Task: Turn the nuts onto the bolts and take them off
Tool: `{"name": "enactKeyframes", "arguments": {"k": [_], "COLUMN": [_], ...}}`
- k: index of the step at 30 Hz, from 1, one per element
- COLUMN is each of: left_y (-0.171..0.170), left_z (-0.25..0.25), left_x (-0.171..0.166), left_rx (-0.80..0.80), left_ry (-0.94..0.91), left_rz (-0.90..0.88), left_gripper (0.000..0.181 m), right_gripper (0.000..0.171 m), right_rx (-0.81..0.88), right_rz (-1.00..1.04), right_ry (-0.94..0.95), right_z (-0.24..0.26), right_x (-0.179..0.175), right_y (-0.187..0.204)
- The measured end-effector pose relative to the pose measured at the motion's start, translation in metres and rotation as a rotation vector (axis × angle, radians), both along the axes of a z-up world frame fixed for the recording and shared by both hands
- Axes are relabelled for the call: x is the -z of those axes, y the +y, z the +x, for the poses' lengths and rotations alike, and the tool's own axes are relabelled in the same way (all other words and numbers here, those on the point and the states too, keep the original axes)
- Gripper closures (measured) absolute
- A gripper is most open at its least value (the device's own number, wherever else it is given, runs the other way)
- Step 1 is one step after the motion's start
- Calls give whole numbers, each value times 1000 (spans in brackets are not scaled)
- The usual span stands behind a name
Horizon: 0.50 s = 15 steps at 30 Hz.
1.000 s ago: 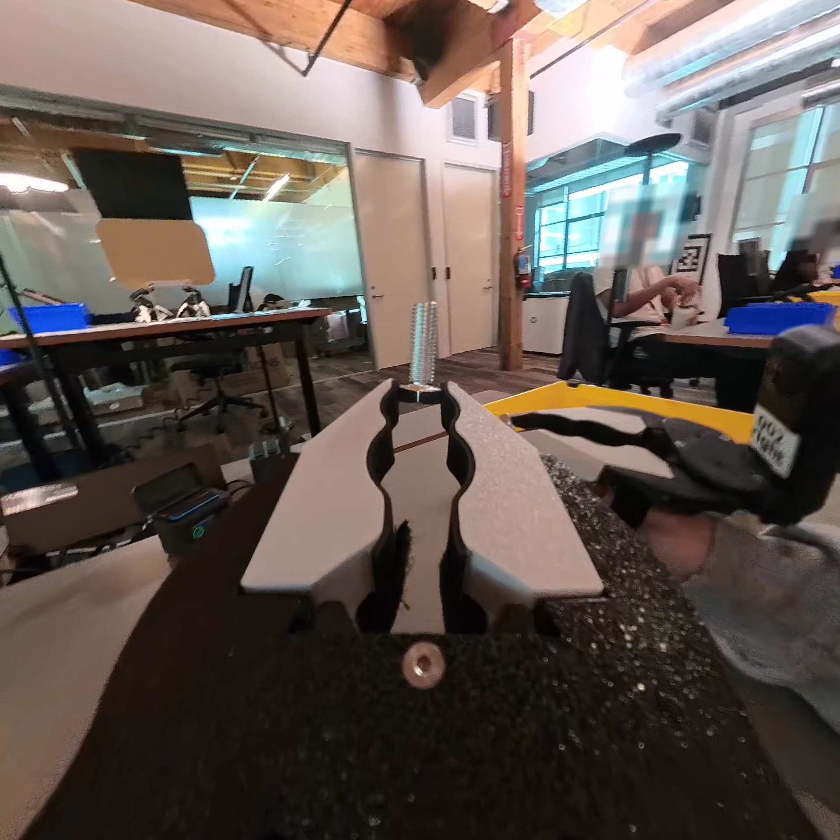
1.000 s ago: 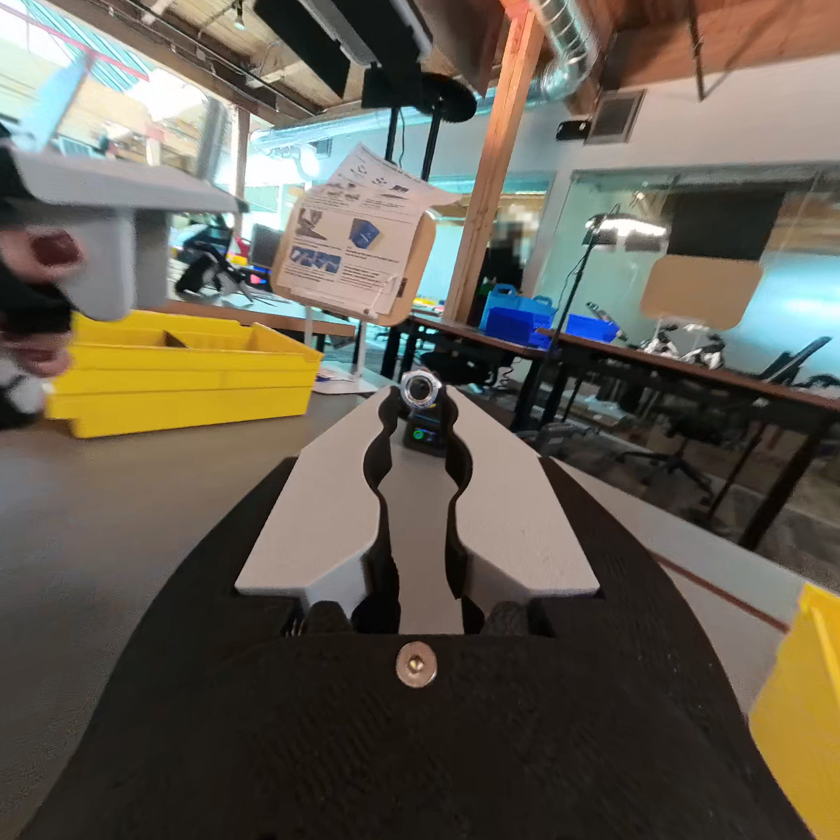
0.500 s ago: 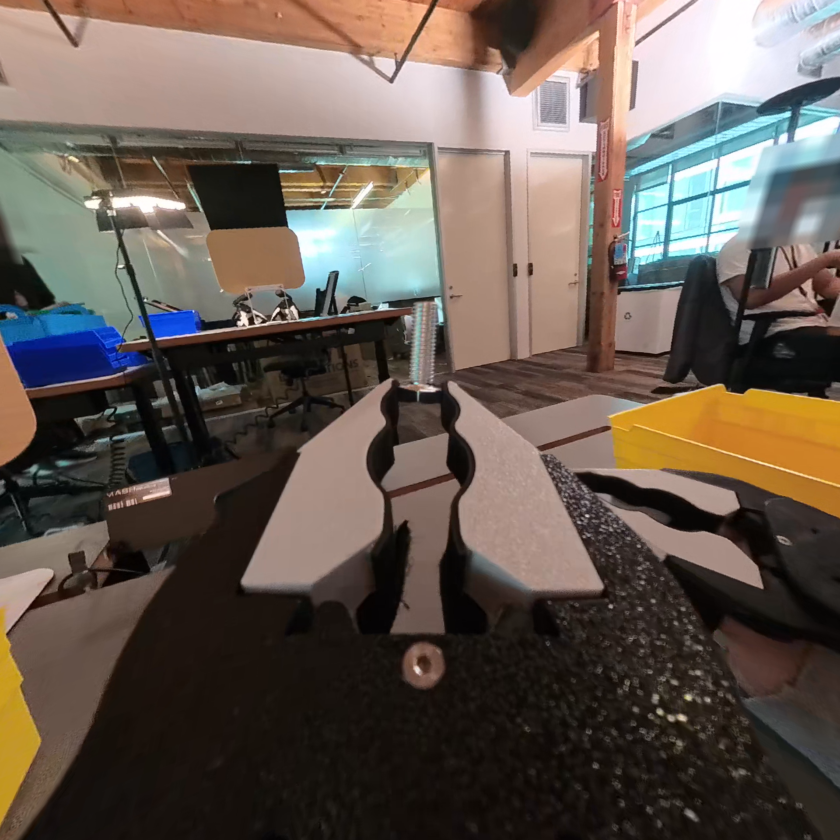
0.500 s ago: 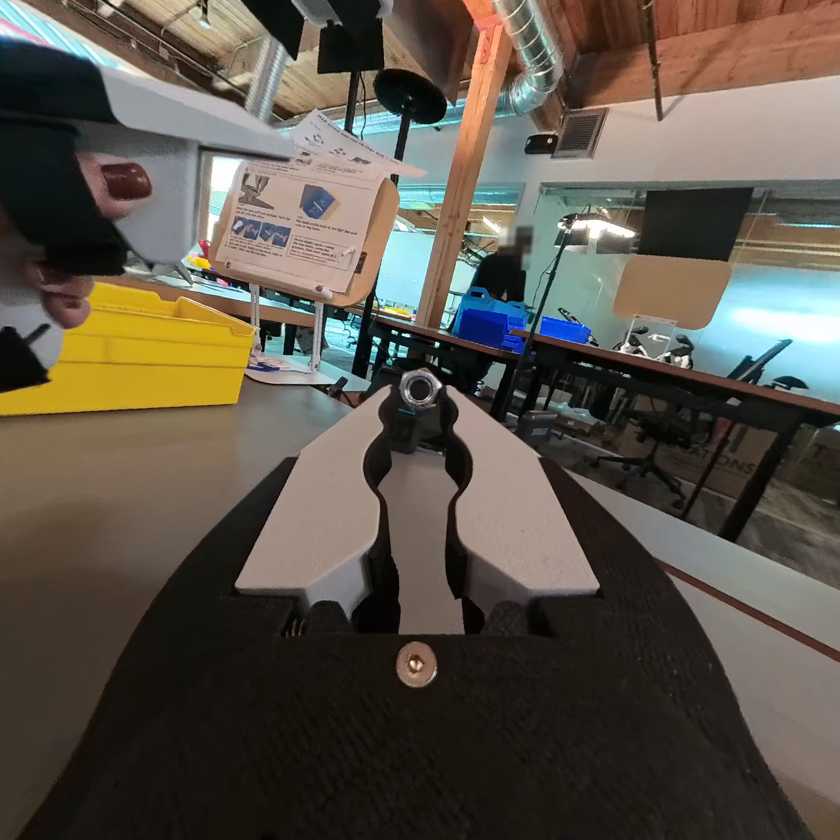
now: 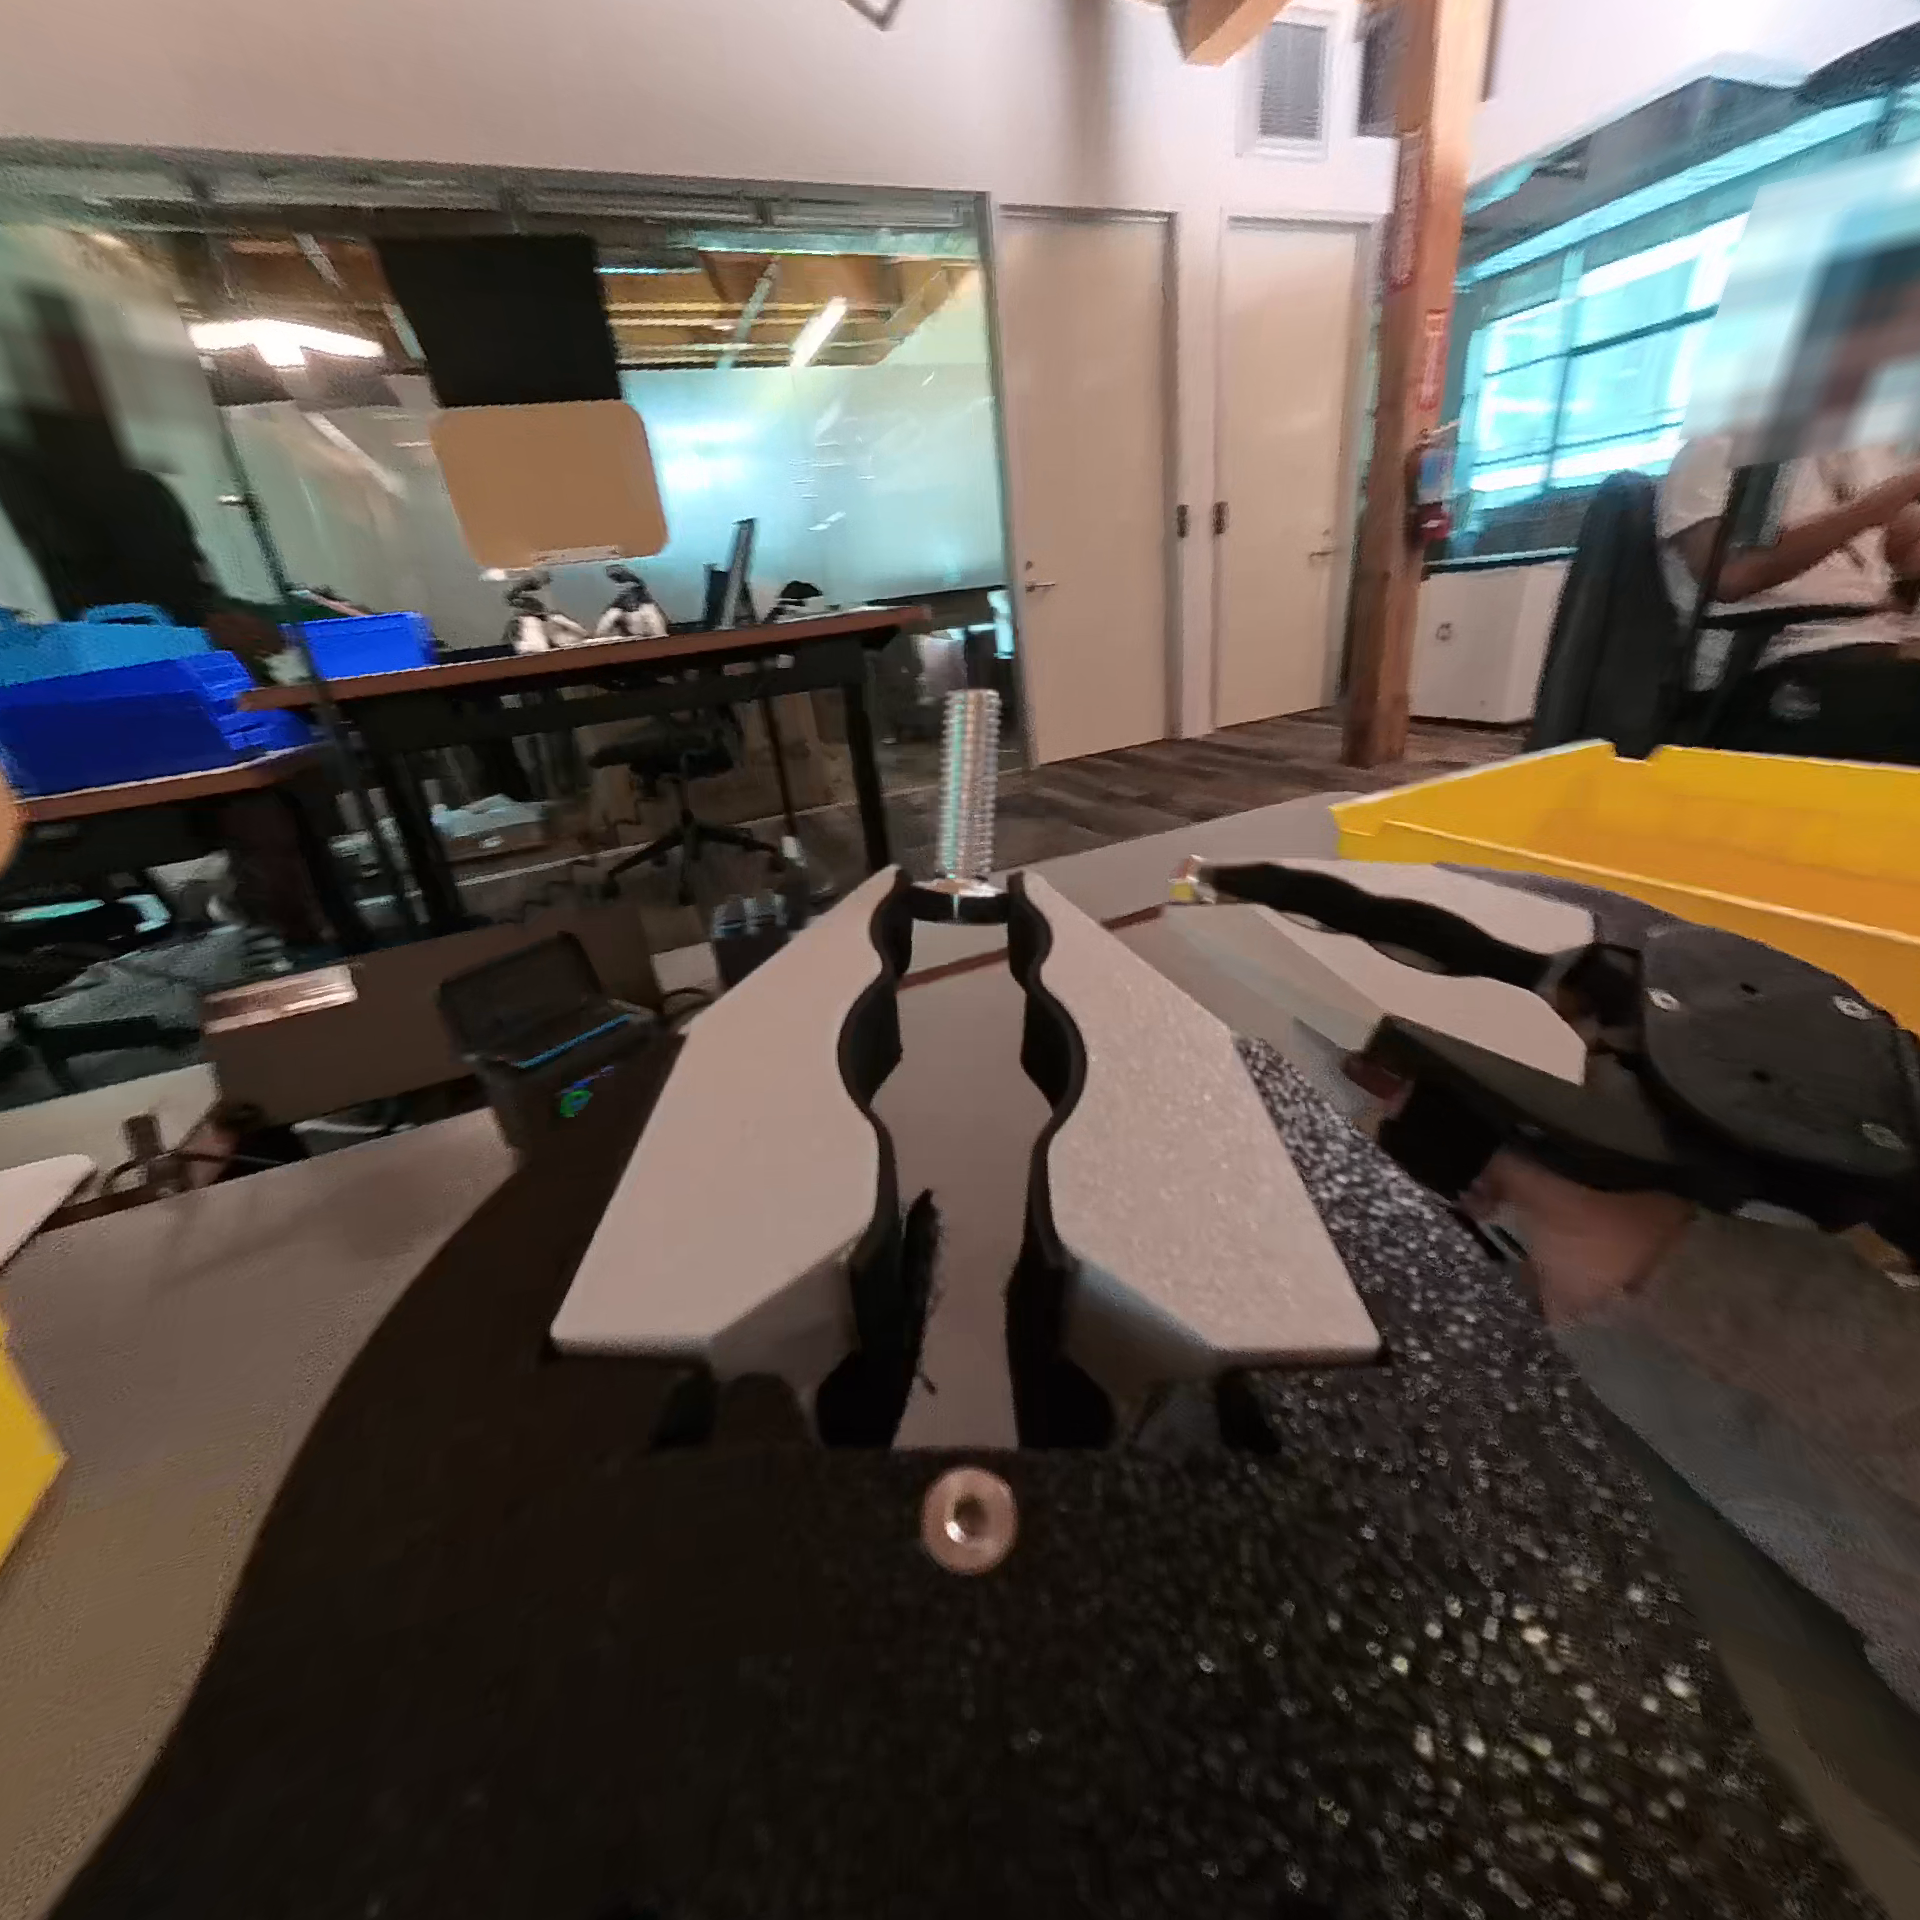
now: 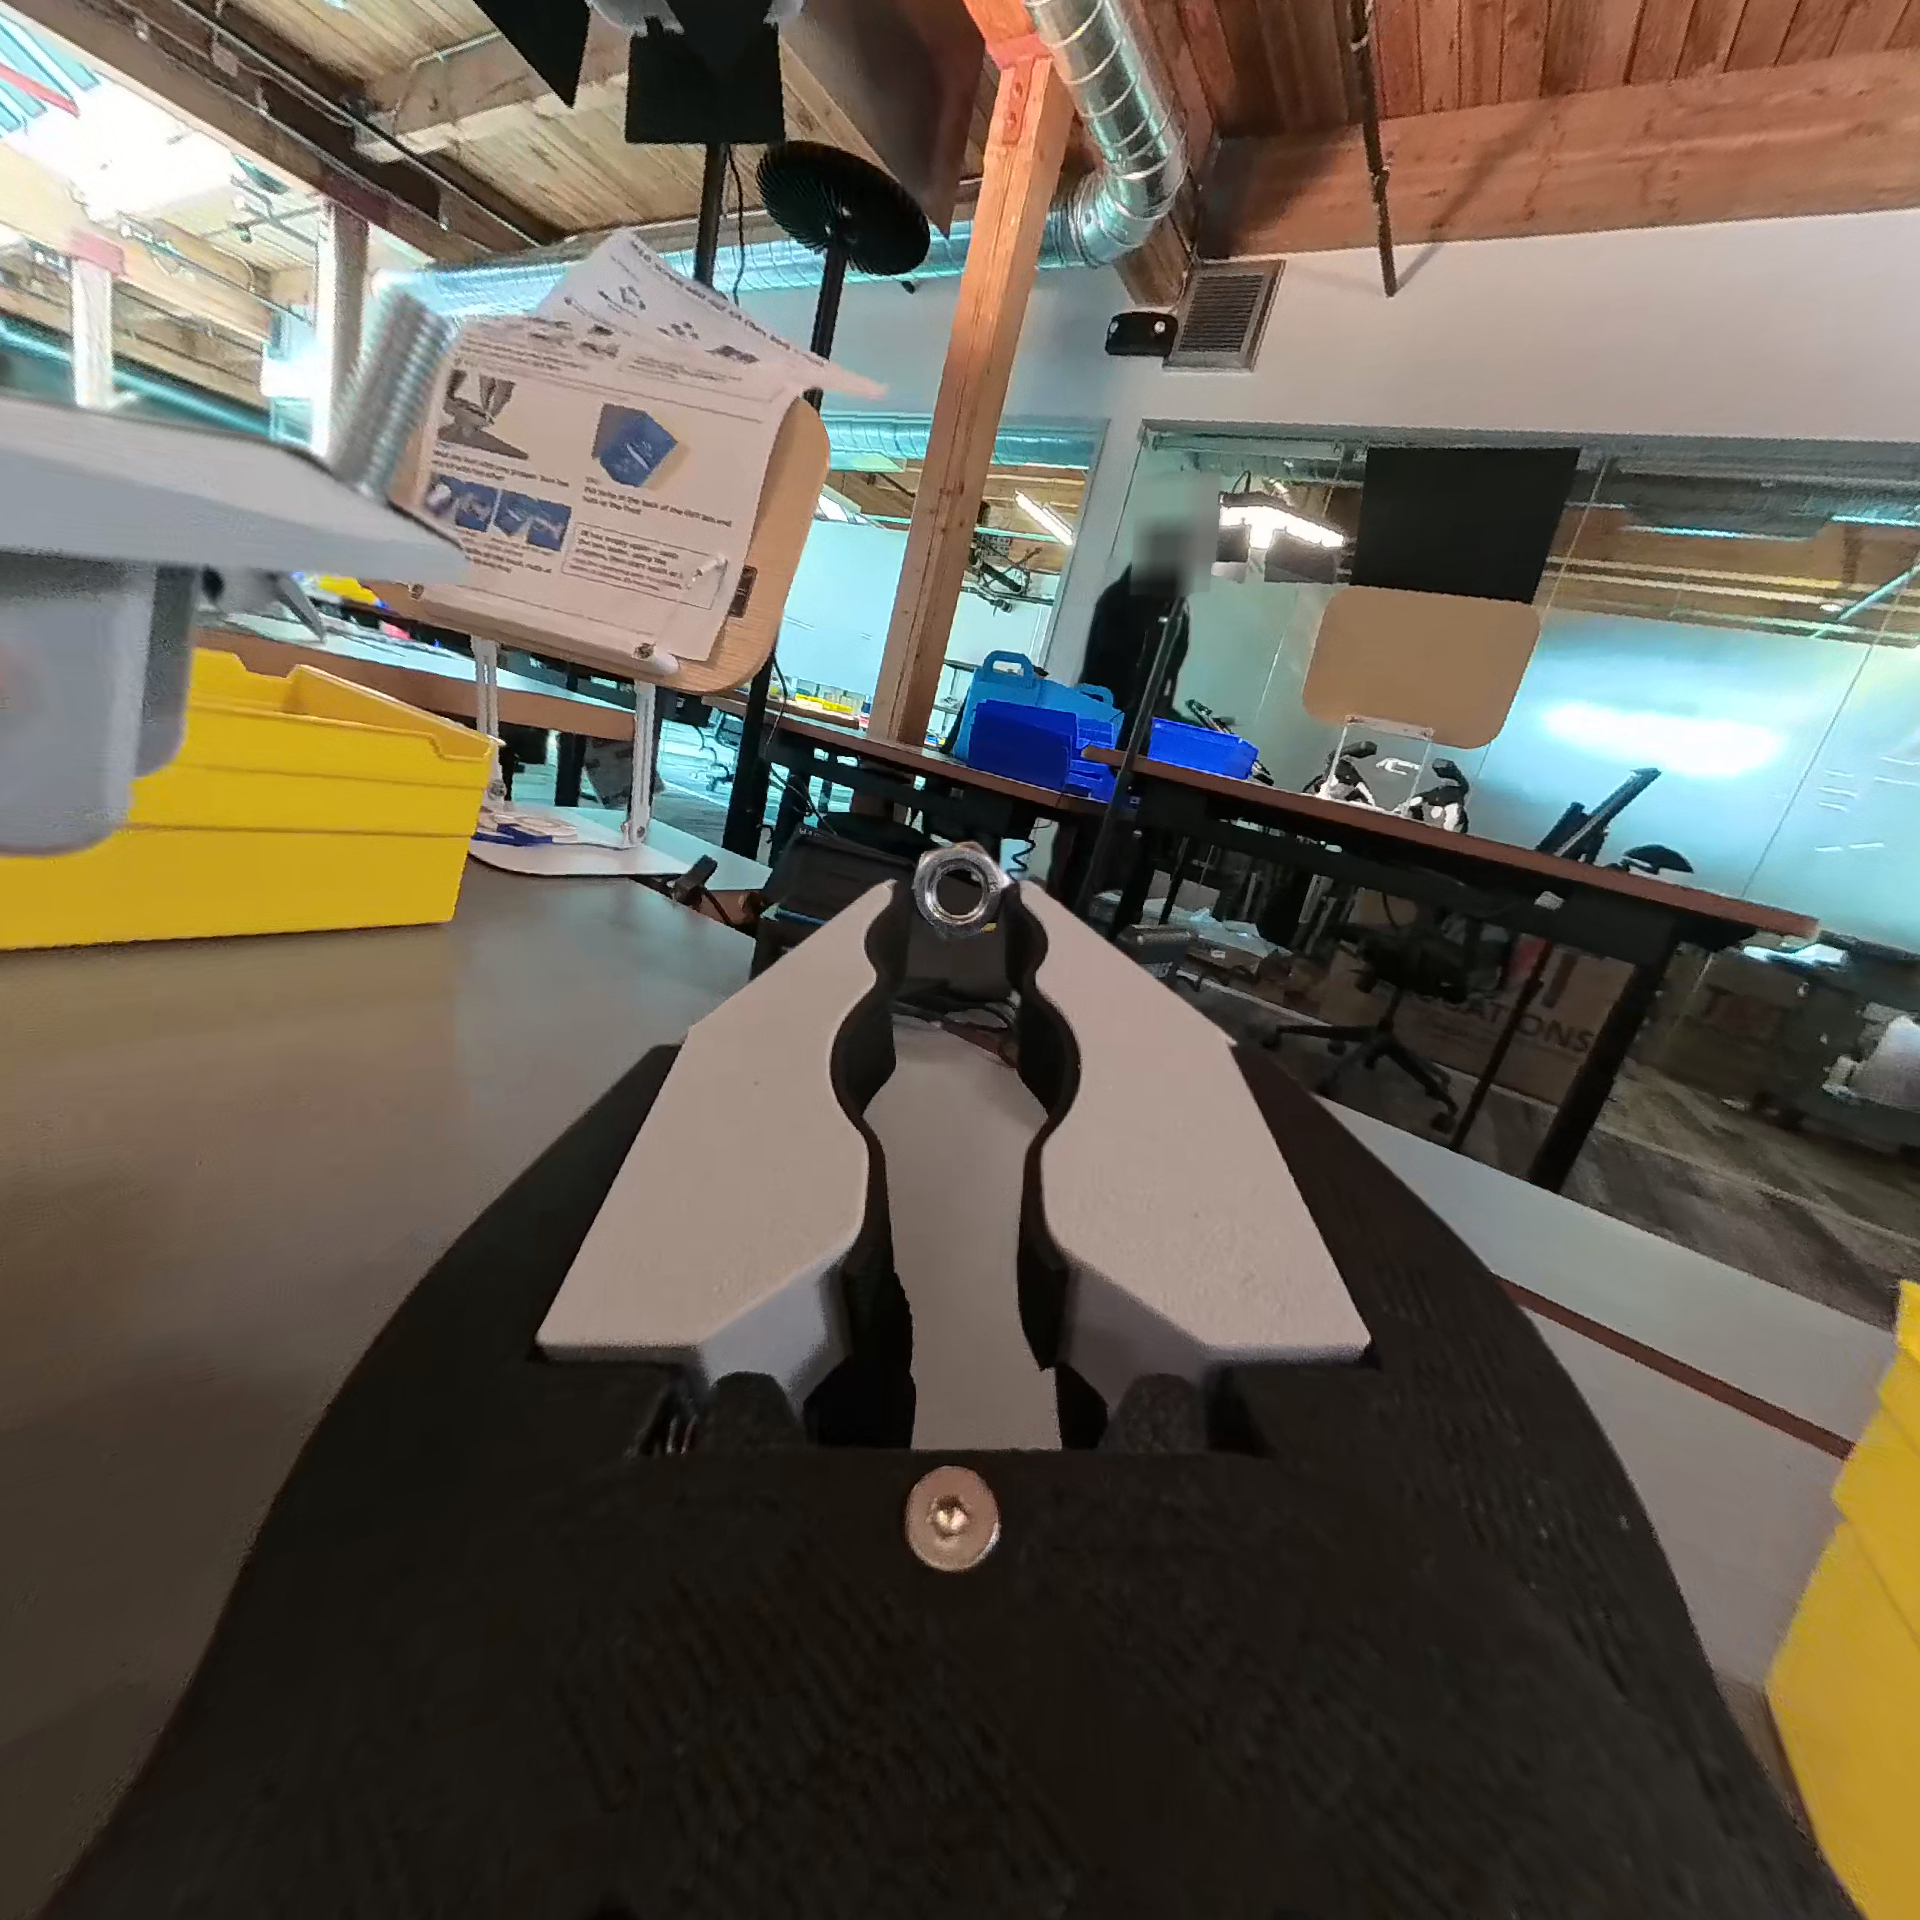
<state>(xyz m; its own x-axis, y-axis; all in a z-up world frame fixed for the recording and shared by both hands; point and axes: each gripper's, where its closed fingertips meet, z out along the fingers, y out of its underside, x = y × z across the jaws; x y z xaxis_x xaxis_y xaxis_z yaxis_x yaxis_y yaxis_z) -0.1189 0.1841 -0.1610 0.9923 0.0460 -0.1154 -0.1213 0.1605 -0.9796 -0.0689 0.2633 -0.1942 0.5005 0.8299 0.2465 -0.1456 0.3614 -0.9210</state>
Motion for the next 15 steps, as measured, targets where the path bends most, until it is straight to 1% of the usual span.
{"name": "enactKeyframes", "arguments": {"k": [3,5,8,12,15], "left_y": [18,35,67,107,127], "left_z": [6,7,7,1,-11], "left_x": [17,17,21,30,36], "left_rx": [62,107,134,134,94], "left_ry": [70,83,123,144,141], "left_rz": [-57,-56,-60,-41,-10], "left_gripper": [165,165,165,165,165], "right_gripper": [155,155,155,155,155], "right_rx": [25,35,56,87,90], "right_rz": [1,12,-2,43,-10], "right_ry": [-13,-10,-3,-31,-26], "right_z": [2,6,13,15,9], "right_x": [1,0,0,-1,4], "right_y": [3,4,12,27,47]}}
